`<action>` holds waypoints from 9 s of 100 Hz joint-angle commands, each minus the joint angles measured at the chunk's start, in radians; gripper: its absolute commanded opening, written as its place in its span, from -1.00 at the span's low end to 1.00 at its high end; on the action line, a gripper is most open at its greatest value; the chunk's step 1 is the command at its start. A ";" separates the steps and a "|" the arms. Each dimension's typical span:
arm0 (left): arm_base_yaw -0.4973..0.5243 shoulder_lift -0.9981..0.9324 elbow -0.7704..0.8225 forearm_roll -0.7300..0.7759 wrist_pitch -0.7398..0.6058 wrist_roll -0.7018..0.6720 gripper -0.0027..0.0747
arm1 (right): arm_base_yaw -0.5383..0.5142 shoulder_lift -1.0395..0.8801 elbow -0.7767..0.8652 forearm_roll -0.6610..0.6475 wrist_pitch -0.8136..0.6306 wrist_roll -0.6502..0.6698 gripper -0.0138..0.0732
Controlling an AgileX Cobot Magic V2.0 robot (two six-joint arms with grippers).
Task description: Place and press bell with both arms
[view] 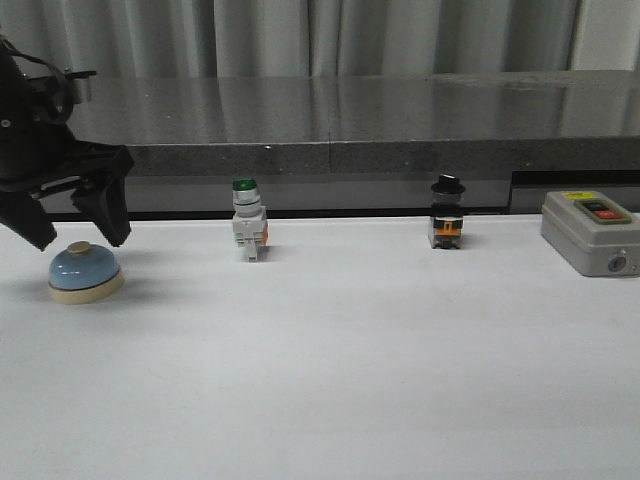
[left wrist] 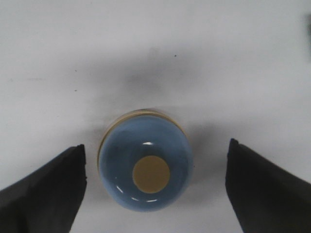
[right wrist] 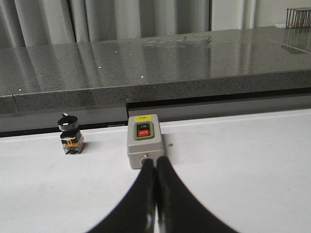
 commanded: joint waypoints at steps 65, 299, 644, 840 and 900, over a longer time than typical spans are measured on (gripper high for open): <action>-0.005 0.032 -0.031 -0.001 -0.025 -0.020 0.50 | -0.006 -0.014 -0.014 -0.007 -0.079 -0.002 -0.82; -0.536 0.169 -0.390 0.036 0.190 -0.020 0.17 | -0.006 -0.014 -0.014 -0.007 -0.079 -0.002 -0.82; 0.181 -1.103 0.628 0.052 -0.293 -0.071 -0.98 | -0.006 -0.014 -0.014 -0.007 -0.079 -0.002 -0.82; 0.151 -1.968 1.398 0.144 -0.728 -0.071 -0.98 | -0.006 -0.014 -0.014 -0.007 -0.079 -0.002 -0.82; 0.151 -1.968 1.398 0.142 -0.728 -0.071 -0.98 | -0.006 -0.014 -0.014 -0.007 -0.079 -0.002 -0.82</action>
